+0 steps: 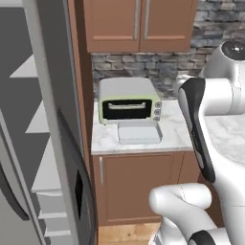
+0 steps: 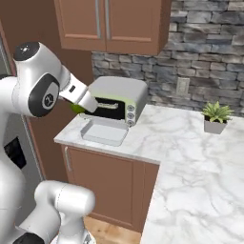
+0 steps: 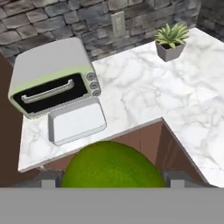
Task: Take the avocado and lime out of the freezer and place them in the tupperware container on the counter. Then put the tupperware containing the vegetables back in the freezer.
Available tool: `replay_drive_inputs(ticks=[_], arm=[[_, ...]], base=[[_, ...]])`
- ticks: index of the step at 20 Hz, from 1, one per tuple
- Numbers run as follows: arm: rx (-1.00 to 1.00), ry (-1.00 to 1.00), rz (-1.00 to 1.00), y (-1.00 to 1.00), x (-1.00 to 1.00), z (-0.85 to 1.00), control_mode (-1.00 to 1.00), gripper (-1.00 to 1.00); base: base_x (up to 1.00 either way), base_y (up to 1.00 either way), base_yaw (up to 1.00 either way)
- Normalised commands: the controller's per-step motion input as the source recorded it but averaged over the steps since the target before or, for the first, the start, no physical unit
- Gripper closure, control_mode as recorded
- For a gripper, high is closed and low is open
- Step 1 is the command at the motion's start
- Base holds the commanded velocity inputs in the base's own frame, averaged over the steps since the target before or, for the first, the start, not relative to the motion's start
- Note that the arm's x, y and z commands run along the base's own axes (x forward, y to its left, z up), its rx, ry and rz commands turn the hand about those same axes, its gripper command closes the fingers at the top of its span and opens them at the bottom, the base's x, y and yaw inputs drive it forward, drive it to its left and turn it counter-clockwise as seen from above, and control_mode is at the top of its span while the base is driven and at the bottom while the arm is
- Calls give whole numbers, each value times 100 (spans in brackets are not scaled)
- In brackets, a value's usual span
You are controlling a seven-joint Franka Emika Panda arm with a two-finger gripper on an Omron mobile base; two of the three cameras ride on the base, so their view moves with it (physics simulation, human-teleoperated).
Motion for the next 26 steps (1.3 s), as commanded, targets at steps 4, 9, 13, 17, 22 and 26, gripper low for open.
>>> replay_drive_inputs(ticks=[4, 9, 13, 17, 22, 26], arm=[[0, 0, 0, 0, 0, 0, 100, 100], [2, 2, 0, 1, 0, -11, -100, 100], [9, 9, 0, 6, 2, -62, -100, 100], [9, 15, 1, 8, 25, -73, -100, 100], [2, 15, 1, 28, 63, -69, -100, 100], [0, 16, 0, 32, 81, -70, -100, 100]], base=[[78, 0, 0], [36, 0, 0], [0, 0, 0], [0, 0, 0], [0, 0, 0], [0, 0, 0]])
